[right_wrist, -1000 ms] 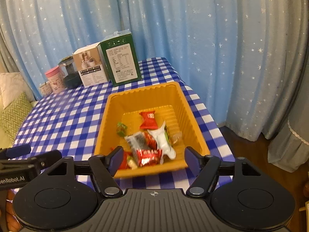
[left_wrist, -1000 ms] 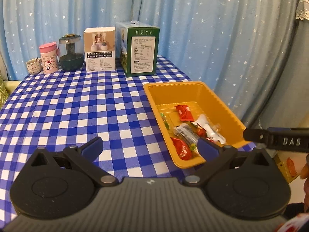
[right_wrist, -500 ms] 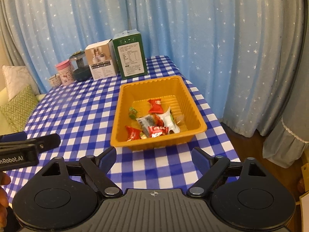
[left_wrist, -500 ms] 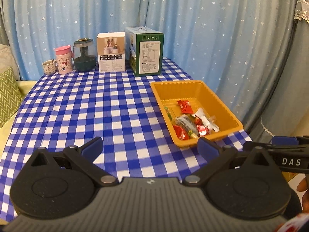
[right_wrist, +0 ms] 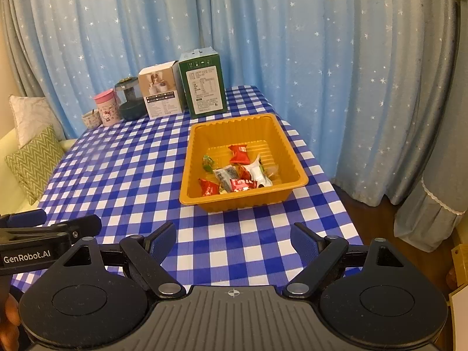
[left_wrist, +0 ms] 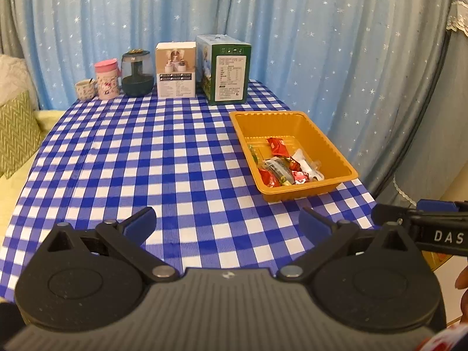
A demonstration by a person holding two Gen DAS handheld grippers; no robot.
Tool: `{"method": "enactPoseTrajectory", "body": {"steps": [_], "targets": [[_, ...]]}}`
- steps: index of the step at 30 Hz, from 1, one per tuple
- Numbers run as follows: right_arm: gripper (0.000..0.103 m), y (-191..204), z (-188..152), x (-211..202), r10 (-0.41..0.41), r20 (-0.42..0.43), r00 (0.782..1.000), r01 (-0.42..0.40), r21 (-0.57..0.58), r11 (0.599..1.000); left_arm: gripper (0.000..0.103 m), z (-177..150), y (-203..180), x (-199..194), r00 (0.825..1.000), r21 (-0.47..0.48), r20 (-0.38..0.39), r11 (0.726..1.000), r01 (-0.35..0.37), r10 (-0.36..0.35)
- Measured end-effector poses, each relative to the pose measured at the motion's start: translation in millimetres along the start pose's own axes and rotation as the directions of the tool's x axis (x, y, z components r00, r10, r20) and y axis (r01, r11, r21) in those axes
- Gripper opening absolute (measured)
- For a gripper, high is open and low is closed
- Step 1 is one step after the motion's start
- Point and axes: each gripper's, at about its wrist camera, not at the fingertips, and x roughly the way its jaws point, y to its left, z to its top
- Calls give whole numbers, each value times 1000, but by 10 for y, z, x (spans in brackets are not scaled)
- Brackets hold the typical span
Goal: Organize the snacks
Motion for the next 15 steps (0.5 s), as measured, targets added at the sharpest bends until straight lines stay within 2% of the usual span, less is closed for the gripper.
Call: {"method": "enactPoseTrajectory", "body": {"steps": [15], "targets": [[85, 42, -53, -139, 2, 18, 1000, -1, -29, 1000, 103, -104, 0, -56, 1000, 2, -14, 1000, -13, 13]]}}
